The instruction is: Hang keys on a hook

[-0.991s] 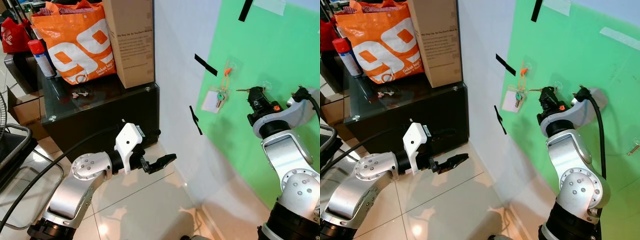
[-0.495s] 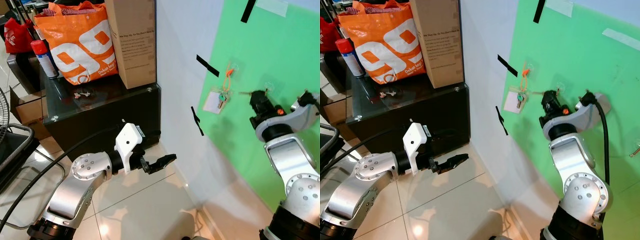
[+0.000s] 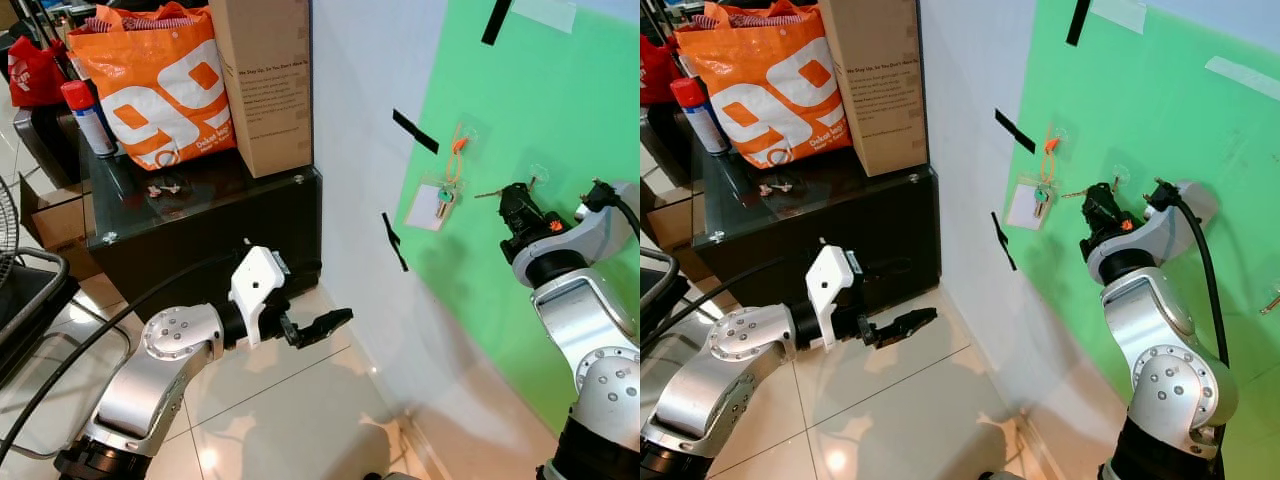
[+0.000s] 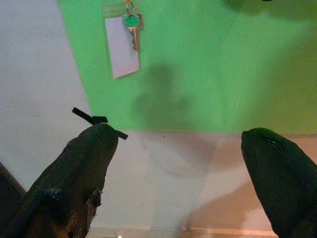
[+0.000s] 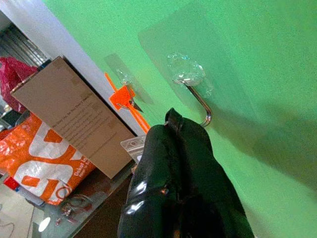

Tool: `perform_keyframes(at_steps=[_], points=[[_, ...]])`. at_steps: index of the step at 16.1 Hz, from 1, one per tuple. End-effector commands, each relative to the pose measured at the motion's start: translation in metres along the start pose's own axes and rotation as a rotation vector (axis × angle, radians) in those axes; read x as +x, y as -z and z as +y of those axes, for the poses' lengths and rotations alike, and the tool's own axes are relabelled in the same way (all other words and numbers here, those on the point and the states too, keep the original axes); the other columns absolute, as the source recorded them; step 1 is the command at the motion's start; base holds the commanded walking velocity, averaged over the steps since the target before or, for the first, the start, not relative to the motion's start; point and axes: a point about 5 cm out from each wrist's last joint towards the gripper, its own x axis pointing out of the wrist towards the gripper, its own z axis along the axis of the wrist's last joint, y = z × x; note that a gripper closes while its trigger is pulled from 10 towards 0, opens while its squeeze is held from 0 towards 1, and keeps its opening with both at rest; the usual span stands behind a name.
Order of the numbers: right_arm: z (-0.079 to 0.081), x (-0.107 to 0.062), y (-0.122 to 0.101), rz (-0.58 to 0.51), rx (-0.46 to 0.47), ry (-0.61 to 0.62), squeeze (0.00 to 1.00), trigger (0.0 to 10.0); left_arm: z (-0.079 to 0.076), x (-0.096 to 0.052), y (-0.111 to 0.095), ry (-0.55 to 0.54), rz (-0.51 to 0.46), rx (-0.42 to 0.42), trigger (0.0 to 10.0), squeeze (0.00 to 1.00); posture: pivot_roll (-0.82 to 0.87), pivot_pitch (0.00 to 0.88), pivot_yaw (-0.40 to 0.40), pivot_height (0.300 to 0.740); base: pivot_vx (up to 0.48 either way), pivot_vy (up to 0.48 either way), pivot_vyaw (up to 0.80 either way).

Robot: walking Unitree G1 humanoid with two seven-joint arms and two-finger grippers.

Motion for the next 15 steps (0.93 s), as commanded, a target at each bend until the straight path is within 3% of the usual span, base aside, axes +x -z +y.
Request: perform_keyframes(at_steps=[1,4,7,12,13,15], points=[[-0.011,0.000,0.009,0.053,0.016,0.067,0.00,10.0,0.001,0.000,-0.005,-0.002,-0.006,0.019,10.0,0.00,-0.06,0.000,0.021,0.740,0.000,0.000,0.00],[-0.016,-0.001,0.015,0.075,0.062,0.097,0.00,10.0,0.002,0.001,-0.005,-0.002,-0.006,0.019,10.0,0.00,-0.06,0.000,0.023,0.740,0.000,0.000,0.00],[-0.020,0.000,0.015,0.059,0.291,0.121,0.00,10.0,0.002,0.000,-0.005,-0.002,-0.005,0.021,10.0,0.00,-0.06,0.000,0.026,0.740,0.000,0.000,0.00],[-0.021,-0.001,0.016,0.081,0.368,0.123,0.00,10.0,0.002,0.000,-0.005,-0.003,-0.005,0.024,10.0,0.00,-0.06,0.000,0.026,0.740,0.000,0.000,0.00],[-0.021,0.000,0.015,0.080,0.369,0.122,0.00,10.0,0.002,0.000,-0.005,-0.004,-0.005,0.026,10.0,0.00,-0.06,0.000,0.025,0.740,0.000,0.000,0.00],[-0.017,0.000,0.009,0.070,0.116,0.099,0.00,10.0,0.003,0.000,-0.005,-0.007,-0.003,0.031,10.0,0.00,-0.06,0.000,0.024,0.740,0.000,0.000,0.00]])
